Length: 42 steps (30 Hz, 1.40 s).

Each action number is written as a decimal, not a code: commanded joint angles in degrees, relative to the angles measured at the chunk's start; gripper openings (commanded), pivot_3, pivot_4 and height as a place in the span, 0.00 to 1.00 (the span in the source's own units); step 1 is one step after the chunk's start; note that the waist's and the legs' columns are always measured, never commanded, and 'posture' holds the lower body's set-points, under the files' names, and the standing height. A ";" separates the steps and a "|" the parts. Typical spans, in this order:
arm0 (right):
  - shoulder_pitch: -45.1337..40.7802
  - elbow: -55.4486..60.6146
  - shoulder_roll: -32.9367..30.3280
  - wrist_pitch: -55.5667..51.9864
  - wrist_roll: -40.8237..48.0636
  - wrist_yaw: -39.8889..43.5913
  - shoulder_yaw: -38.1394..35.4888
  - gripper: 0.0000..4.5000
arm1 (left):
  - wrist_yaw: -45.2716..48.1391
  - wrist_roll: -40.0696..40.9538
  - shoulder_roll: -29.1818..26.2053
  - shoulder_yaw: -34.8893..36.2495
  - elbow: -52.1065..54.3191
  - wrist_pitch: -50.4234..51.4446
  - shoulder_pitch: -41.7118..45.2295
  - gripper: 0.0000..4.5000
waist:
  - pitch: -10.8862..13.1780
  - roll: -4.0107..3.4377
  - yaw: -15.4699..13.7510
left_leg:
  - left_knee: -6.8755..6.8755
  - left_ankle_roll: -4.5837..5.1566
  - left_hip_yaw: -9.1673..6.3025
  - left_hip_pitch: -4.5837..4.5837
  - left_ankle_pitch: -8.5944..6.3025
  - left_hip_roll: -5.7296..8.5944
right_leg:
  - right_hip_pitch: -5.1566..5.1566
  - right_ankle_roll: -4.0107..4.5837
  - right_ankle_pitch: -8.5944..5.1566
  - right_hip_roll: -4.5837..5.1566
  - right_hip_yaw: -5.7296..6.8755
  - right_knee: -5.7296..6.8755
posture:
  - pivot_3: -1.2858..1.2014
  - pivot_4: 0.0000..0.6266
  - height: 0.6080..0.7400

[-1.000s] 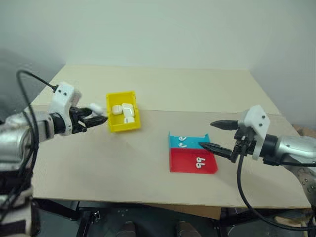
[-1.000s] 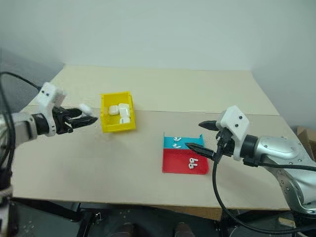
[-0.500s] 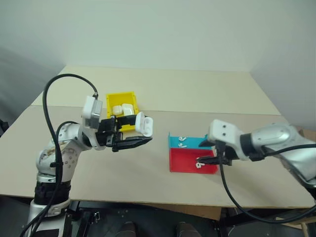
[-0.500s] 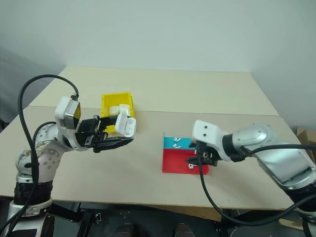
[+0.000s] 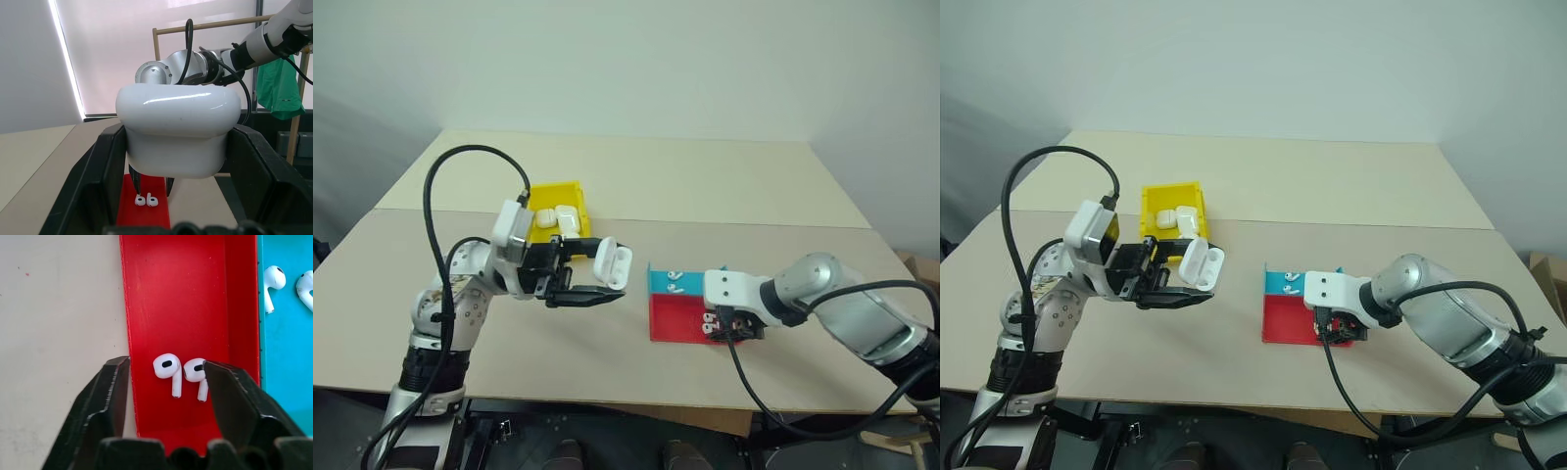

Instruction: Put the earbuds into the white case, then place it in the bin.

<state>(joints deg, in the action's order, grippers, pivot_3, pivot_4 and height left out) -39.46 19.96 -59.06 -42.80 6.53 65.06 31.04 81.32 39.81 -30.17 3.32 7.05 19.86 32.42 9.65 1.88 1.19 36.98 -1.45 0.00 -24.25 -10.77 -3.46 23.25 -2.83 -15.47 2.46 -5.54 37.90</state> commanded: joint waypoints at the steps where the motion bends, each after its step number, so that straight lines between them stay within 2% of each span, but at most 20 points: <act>1: 0.13 0.22 0.79 1.82 -1.83 0.88 -1.07 0.46 | -0.59 0.89 -0.73 0.55 2.72 -0.76 -0.37 0.61 | 0.00 0.00 0.05 | 0.00 0.00 0.00 0.00 0.00 0.00 | 0.00 0.00 0.00 0.00 0.00 0.00 | 0.52 0.24 1.00; 29: 2.05 -7.92 5.61 12.09 -12.14 6.48 -0.79 0.46 | -3.23 0.75 -1.27 -0.17 4.30 -0.56 0.86 0.61 | 0.00 0.00 -0.01 | 0.00 0.00 0.00 0.02 0.00 0.00 | -0.01 0.00 0.00 -0.01 0.01 0.00 | 0.52 0.24 1.00; 32: 2.25 -7.94 5.83 12.21 -12.53 6.96 -0.98 0.34 | -3.48 1.00 -1.53 -0.11 4.70 -0.51 0.73 0.61 | 0.00 0.00 -0.01 | 0.00 0.00 -0.01 0.03 0.00 0.00 | -0.03 0.00 0.00 -0.01 0.01 0.00 | 0.52 0.24 1.00; 34: 2.36 -7.91 5.95 12.15 -12.77 7.11 -1.15 0.19 | -3.57 1.04 -1.58 -0.11 4.72 -0.51 0.75 0.61 | 0.00 0.00 -0.02 | 0.00 0.00 0.00 0.04 0.00 0.00 | -0.03 0.00 0.00 -0.01 0.01 0.00 | 0.52 0.24 1.00; 35: 2.52 -7.70 5.92 12.04 -12.84 7.15 -1.33 0.14 | -3.62 1.12 -1.59 -0.08 4.80 -0.46 0.74 0.61 | 0.00 0.00 -0.03 | 0.00 0.00 -0.01 0.05 0.00 0.00 | -0.05 0.00 0.00 -0.01 0.01 0.00 | 0.52 0.24 1.00; 39: 3.15 -6.27 5.78 10.71 -12.28 6.76 -3.03 0.14 | -3.53 1.36 -1.52 -0.11 4.96 -0.38 0.74 0.61 | 0.00 0.00 -0.09 | 0.00 0.00 -0.01 0.05 0.00 0.00 | -0.06 0.00 0.00 -0.01 0.01 -0.01 | 0.52 0.24 1.00; 42: 2.99 -3.13 5.70 5.77 -7.25 7.35 -8.75 0.14 | -3.53 1.92 -1.21 -0.29 5.00 -0.20 0.94 0.61 | 0.01 0.00 -0.16 | 0.00 0.00 -0.01 0.03 0.00 0.00 | -0.04 0.00 0.00 -0.01 0.01 -0.01 | 0.52 0.24 1.00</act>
<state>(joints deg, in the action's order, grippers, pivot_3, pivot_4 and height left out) -35.55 13.70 -52.93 -34.53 -3.43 72.04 27.25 78.11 40.59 -31.31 2.64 10.43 19.91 31.90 9.66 1.88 1.04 36.98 -1.45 -0.02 -24.23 -10.77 -3.46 23.21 -2.84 -15.48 2.46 -5.53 37.89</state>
